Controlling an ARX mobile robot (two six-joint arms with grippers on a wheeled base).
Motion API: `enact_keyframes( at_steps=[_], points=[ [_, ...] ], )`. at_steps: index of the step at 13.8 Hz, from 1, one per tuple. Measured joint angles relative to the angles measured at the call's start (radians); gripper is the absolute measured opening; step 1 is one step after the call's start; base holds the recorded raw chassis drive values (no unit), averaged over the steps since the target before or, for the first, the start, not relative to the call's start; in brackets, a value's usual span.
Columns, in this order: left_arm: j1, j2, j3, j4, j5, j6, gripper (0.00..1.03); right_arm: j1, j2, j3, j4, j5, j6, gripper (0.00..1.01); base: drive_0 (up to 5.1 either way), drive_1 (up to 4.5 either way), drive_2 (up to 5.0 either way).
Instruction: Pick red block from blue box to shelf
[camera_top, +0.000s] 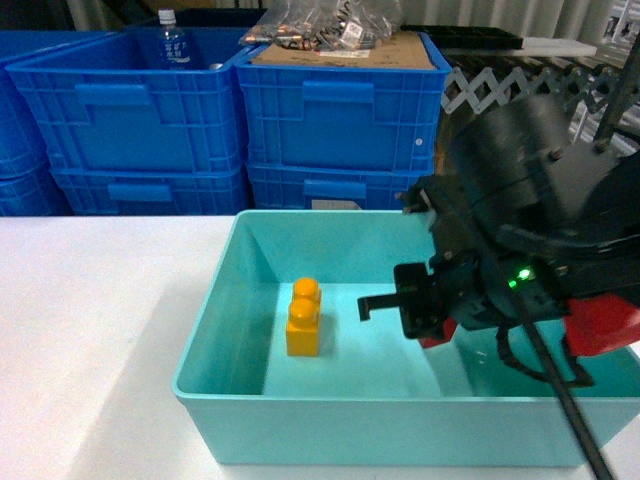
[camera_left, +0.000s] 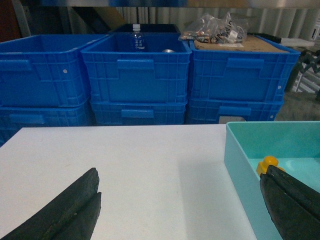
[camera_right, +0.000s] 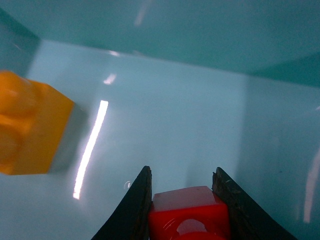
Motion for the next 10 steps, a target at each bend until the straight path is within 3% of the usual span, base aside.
enact_keyframes(
  at_steps=[1,2,4,5,6,7,10],
  points=[
    [0.000,0.000,0.000,0.000,0.000,0.000,0.98,-0.011,-0.107,-0.077,0.091,0.013,-0.012,0.29,0.0,0.00,0.0],
    [0.000,0.000,0.000,0.000,0.000,0.000,0.98,-0.051,-0.288,-0.189,0.194,0.013,-0.015,0.29,0.0,0.00,0.0],
    [0.000,0.000,0.000,0.000,0.000,0.000,0.98,-0.152,-0.696,-0.447,0.254,0.036,-0.045,0.29,0.0,0.00,0.0],
    [0.000,0.000,0.000,0.000,0.000,0.000,0.98,-0.164,-0.848,-0.575,0.325,0.087,-0.081,0.29,0.0,0.00,0.0],
    [0.000,0.000,0.000,0.000,0.000,0.000,0.98,-0.159,-1.024,-0.702,0.351,0.108,-0.148,0.29,0.0,0.00,0.0],
    [0.000,0.000,0.000,0.000,0.001,0.000,0.98,-0.154,-1.121,-0.766,0.449,0.144,-0.158,0.29,0.0,0.00,0.0],
    [0.000,0.000,0.000,0.000,0.000,0.000,0.98,-0.222,-1.213,-0.881,0.423,0.103,-0.159,0.29,0.0,0.00,0.0]
  ],
)
